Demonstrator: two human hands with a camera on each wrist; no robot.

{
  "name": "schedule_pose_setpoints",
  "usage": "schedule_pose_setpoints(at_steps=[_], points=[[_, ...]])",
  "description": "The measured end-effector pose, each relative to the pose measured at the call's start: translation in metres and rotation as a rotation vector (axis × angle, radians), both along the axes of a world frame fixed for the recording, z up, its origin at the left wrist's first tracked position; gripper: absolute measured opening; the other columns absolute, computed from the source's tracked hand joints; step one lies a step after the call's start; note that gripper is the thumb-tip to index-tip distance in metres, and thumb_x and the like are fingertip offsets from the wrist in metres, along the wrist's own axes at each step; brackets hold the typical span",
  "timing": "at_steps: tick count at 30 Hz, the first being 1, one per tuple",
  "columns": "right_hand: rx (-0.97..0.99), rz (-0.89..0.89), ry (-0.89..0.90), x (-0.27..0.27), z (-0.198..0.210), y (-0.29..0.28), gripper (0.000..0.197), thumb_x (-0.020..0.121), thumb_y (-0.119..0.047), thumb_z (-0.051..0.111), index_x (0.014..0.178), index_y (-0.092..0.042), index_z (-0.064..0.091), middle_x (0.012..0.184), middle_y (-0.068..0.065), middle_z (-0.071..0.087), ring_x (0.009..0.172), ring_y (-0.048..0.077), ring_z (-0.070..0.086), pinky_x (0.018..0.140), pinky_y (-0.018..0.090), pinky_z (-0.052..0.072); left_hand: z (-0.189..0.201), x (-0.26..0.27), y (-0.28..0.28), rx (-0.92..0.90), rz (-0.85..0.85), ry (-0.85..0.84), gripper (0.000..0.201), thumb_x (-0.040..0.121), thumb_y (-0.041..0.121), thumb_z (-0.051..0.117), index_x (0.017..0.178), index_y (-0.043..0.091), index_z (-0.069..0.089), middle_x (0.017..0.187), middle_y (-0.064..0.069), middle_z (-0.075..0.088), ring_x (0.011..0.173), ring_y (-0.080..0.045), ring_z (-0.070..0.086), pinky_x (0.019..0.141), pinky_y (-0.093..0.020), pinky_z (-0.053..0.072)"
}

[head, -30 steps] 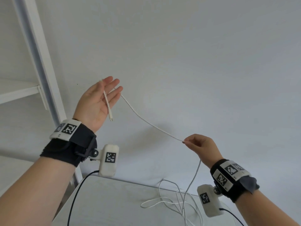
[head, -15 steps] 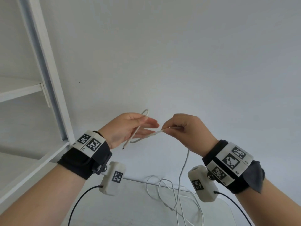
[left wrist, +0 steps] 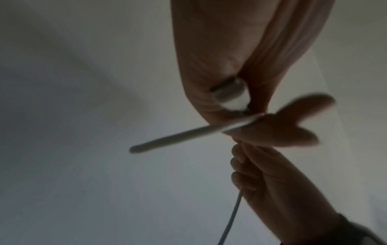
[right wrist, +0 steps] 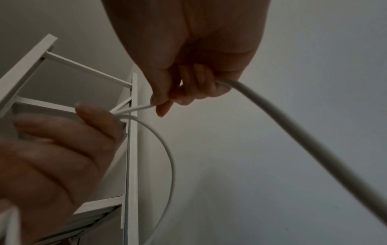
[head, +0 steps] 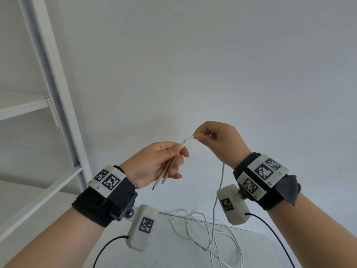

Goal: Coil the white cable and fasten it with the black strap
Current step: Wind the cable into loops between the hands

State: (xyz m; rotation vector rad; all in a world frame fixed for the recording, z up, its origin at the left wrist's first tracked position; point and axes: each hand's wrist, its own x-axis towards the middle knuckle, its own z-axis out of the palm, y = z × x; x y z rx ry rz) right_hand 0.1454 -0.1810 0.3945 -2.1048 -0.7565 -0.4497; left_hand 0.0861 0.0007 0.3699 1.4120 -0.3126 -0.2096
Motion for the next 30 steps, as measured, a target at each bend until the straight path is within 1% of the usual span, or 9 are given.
schedule_pose_setpoints(at_steps=[3, 8, 12, 15, 18, 20, 22, 26, 30], points=[[0.062, 0.078, 0.094, 0.003, -0.011, -0.001, 0.012, 0.086, -0.022, 0.06, 0.077, -0.017, 0.067, 0.062, 0.001, 0.052, 0.054, 0.006, 0.042, 0.052, 0.012, 0.036, 0.007, -0.001, 0.002, -0.091, 0.005, 0.001, 0.019, 0.085, 0.027, 0.045, 0.078, 0.011, 0.054, 0.05, 0.01, 0.036, 0.037, -0.001, 0.028, 0.043, -0.015, 0.04], [0.036, 0.158, 0.23, 0.016, -0.048, -0.017, 0.026, 0.093, -0.017, 0.049, 0.074, -0.023, 0.065, 0.053, -0.008, 0.049, 0.051, 0.006, 0.043, 0.056, 0.015, 0.039, 0.035, 0.002, 0.02, -0.385, 0.05, -0.017, 0.02, 0.085, 0.022, 0.043, 0.072, 0.013, 0.055, 0.045, 0.01, 0.034, 0.031, 0.0, 0.028, 0.034, -0.011, 0.032], [-0.013, 0.129, 0.351, 0.028, -0.082, -0.04, 0.03, 0.094, -0.008, 0.045, 0.076, -0.022, 0.065, 0.059, -0.001, 0.058, 0.059, 0.009, 0.054, 0.067, 0.021, 0.043, 0.054, 0.004, 0.045, -0.426, 0.129, -0.106, 0.022, 0.09, 0.028, 0.041, 0.076, 0.017, 0.054, 0.046, 0.01, 0.035, 0.033, -0.002, 0.03, 0.038, -0.009, 0.034], [0.036, 0.067, 0.401, 0.033, -0.083, -0.045, 0.027, 0.094, -0.01, 0.044, 0.081, -0.02, 0.065, 0.06, -0.001, 0.058, 0.059, 0.009, 0.054, 0.07, 0.025, 0.046, 0.052, 0.003, 0.046, -0.424, 0.137, -0.115, 0.022, 0.093, 0.029, 0.038, 0.079, 0.018, 0.051, 0.048, 0.01, 0.037, 0.035, -0.002, 0.031, 0.041, -0.009, 0.037], [0.32, -0.004, 0.474, 0.034, -0.073, -0.044, 0.015, 0.094, -0.011, 0.046, 0.086, -0.012, 0.058, 0.053, -0.001, 0.05, 0.049, 0.011, 0.045, 0.059, 0.03, 0.049, 0.042, 0.002, 0.039, -0.465, 0.145, -0.097, 0.023, 0.097, 0.023, 0.035, 0.082, 0.018, 0.052, 0.052, 0.011, 0.044, 0.038, -0.001, 0.038, 0.049, -0.011, 0.047], [0.488, -0.067, 0.469, 0.033, -0.065, -0.044, 0.013, 0.092, -0.013, 0.05, 0.079, -0.013, 0.052, 0.049, -0.003, 0.047, 0.043, 0.009, 0.037, 0.048, 0.024, 0.038, 0.033, 0.003, 0.035, -0.483, 0.174, -0.084, 0.026, 0.099, 0.02, 0.034, 0.083, 0.016, 0.054, 0.056, 0.01, 0.051, 0.042, -0.001, 0.046, 0.054, -0.016, 0.052], [0.523, -0.114, 0.437, 0.033, -0.06, -0.042, 0.018, 0.09, -0.014, 0.054, 0.072, -0.015, 0.049, 0.049, -0.001, 0.046, 0.042, 0.009, 0.033, 0.043, 0.02, 0.028, 0.026, 0.004, 0.03, -0.479, 0.205, -0.081, 0.027, 0.1, 0.02, 0.034, 0.084, 0.014, 0.055, 0.06, 0.007, 0.06, 0.048, -0.005, 0.057, 0.059, -0.022, 0.056], [0.186, -0.18, 0.322, 0.026, -0.056, -0.029, 0.016, 0.087, -0.017, 0.057, 0.072, -0.013, 0.055, 0.051, -0.002, 0.055, 0.035, 0.002, 0.038, 0.043, 0.015, 0.029, 0.019, 0.005, 0.021, -0.47, 0.191, -0.076, 0.031, 0.101, 0.02, 0.031, 0.082, 0.012, 0.054, 0.068, 0.002, 0.069, 0.063, -0.015, 0.069, 0.067, -0.029, 0.058], [-0.138, -0.151, 0.219, 0.012, -0.061, -0.015, 0.014, 0.085, -0.018, 0.057, 0.072, -0.017, 0.06, 0.054, -0.004, 0.059, 0.039, 0.0, 0.045, 0.043, 0.011, 0.035, 0.02, 0.006, 0.015, -0.443, 0.182, -0.056, 0.03, 0.1, 0.021, 0.033, 0.081, 0.01, 0.053, 0.068, 0.0, 0.069, 0.061, -0.017, 0.069, 0.066, -0.03, 0.059]])
